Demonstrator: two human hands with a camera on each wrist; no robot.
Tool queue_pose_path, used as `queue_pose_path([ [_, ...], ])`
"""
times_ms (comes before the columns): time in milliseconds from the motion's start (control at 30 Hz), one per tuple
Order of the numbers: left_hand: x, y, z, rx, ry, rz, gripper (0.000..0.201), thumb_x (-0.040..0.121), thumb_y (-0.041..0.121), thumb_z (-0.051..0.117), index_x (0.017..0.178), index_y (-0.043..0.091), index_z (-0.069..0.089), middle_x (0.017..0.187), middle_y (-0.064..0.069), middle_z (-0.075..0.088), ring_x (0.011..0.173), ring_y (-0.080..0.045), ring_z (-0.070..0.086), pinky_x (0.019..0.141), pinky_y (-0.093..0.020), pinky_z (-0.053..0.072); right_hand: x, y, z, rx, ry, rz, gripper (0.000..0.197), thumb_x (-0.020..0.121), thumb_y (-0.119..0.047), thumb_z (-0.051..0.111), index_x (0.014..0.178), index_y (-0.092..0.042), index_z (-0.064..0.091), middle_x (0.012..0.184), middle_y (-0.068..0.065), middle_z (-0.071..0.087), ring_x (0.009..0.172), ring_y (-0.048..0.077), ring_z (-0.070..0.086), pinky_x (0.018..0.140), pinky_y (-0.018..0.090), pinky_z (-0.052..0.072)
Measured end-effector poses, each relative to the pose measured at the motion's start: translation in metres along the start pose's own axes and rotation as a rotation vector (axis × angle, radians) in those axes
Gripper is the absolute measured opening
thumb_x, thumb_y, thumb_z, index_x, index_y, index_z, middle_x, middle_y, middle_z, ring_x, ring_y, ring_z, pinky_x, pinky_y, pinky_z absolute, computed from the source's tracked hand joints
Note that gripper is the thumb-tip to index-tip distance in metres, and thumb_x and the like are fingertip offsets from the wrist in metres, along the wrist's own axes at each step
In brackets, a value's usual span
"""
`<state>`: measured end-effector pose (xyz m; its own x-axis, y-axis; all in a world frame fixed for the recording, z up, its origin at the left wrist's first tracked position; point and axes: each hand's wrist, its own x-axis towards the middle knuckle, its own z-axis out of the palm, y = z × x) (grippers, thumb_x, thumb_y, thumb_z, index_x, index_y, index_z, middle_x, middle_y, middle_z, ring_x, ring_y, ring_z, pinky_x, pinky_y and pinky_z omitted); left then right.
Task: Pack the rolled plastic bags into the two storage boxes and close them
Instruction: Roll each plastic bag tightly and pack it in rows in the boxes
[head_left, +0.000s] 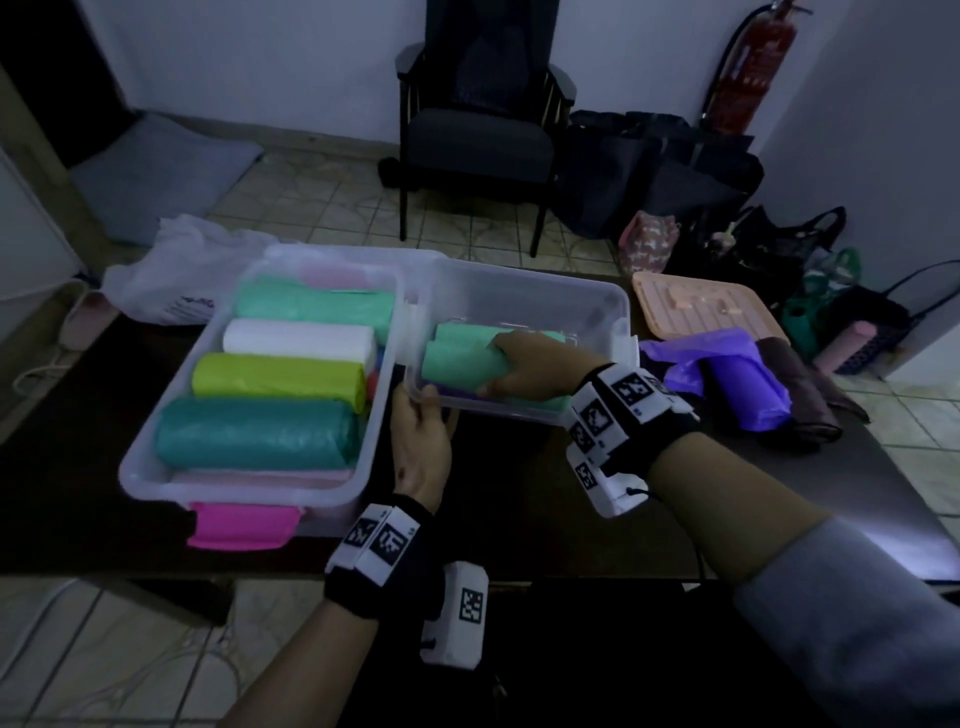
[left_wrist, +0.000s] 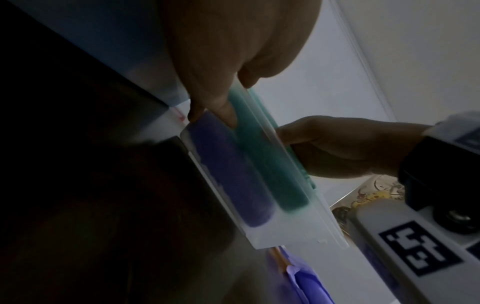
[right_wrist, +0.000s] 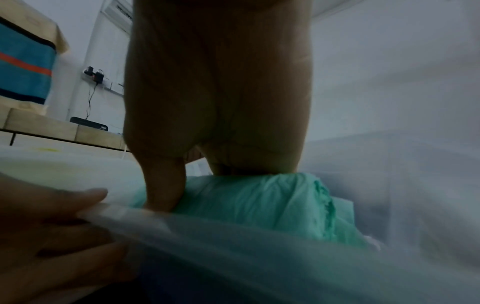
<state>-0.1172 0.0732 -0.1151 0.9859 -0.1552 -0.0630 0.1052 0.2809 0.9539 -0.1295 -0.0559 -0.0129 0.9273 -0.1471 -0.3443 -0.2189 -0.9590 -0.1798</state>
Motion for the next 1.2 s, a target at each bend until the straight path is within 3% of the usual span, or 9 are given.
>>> queue_pose_path([
  [133,0.001,-0.006,-0.004,0.027,-0.006,0.028,0.071,0.077,0.056,0.043,0.136,0.016,0.043,0.134,-0.007,0.052,0.126,-0.023,0.048,0.106,-0.050,0.038,0.006,-0.004,0.005,0.017,-0.075,0.044,0.059,0.092,-0.046,0.051,0.136,-0.007,0.042,0.139,0.015,0.044,0.126,0.030,0.042,0.102,0.034,0.034],
  [200,0.001,-0.005,-0.002,0.023,0.007,0.029,0.073,0.076,0.057,0.043,0.136,0.014,0.043,0.133,-0.007,0.053,0.125,-0.024,0.049,0.105,-0.050,0.039,0.007,-0.005,0.005,0.030,-0.036,0.059,0.053,0.096,-0.045,0.041,0.130,-0.005,0.048,0.133,0.020,0.048,0.123,0.033,0.044,0.101,0.035,0.034],
  [333,-0.003,0.003,0.004,-0.012,0.050,-0.008,0.064,0.082,0.045,0.041,0.132,0.006,0.043,0.130,-0.013,0.054,0.121,-0.026,0.052,0.103,-0.050,0.042,0.003,-0.006,0.008,0.131,-0.002,0.032,0.048,0.100,-0.034,0.040,0.141,-0.011,0.034,0.145,0.013,0.040,0.131,0.028,0.039,0.104,0.029,0.029],
  [500,-0.004,0.001,0.004,0.006,0.069,0.000,0.063,0.085,0.050,0.044,0.133,0.008,0.043,0.132,-0.012,0.053,0.122,-0.026,0.051,0.103,-0.050,0.042,0.007,-0.003,0.008,0.180,0.053,0.042,0.046,0.103,-0.036,0.027,0.114,-0.001,0.055,0.125,0.019,0.054,0.116,0.032,0.049,0.095,0.030,0.033],
  [600,-0.001,-0.001,0.003,0.051,0.073,0.018,0.071,0.078,0.054,0.041,0.132,0.007,0.045,0.130,-0.012,0.054,0.122,-0.026,0.052,0.103,-0.049,0.041,0.008,-0.005,0.011,0.136,0.068,0.046,0.054,0.103,-0.039,0.021,0.116,0.000,0.055,0.124,0.021,0.054,0.117,0.034,0.048,0.098,0.033,0.031],
  [800,0.005,0.010,0.012,0.117,0.086,0.000,0.050,0.088,0.037,0.041,0.123,0.002,0.049,0.122,-0.015,0.058,0.112,-0.027,0.057,0.098,-0.047,0.046,0.011,-0.011,0.012,0.231,0.079,0.135,0.049,0.104,-0.037,0.017,0.145,-0.017,0.033,0.141,0.019,0.043,0.127,0.035,0.041,0.105,0.037,0.030],
  [933,0.010,0.011,0.016,0.156,0.106,-0.017,0.046,0.086,0.036,0.040,0.116,0.002,0.051,0.115,-0.016,0.059,0.107,-0.029,0.059,0.097,-0.048,0.047,0.022,-0.011,0.013,0.167,0.078,0.136,0.068,0.094,-0.062,0.014,0.131,-0.018,0.050,0.132,0.017,0.050,0.119,0.034,0.047,0.104,0.047,0.035],
  [1100,0.014,0.018,0.019,0.254,0.122,-0.057,0.045,0.087,0.036,0.041,0.116,0.003,0.051,0.116,-0.016,0.059,0.109,-0.029,0.057,0.099,-0.043,0.045,0.032,-0.006,0.017,0.155,0.079,0.148,0.067,0.092,-0.065,0.015,0.136,-0.024,0.044,0.137,0.013,0.047,0.124,0.034,0.044,0.105,0.051,0.032],
  [1200,0.015,0.023,0.020,0.396,0.130,-0.047,0.033,0.099,0.024,0.039,0.118,0.000,0.051,0.120,-0.016,0.057,0.111,-0.029,0.054,0.093,-0.029,0.039,0.034,-0.006,0.014,0.165,0.054,0.150,0.066,0.094,-0.062,0.014,0.140,-0.022,0.040,0.142,0.013,0.043,0.129,0.032,0.041,0.108,0.046,0.029],
])
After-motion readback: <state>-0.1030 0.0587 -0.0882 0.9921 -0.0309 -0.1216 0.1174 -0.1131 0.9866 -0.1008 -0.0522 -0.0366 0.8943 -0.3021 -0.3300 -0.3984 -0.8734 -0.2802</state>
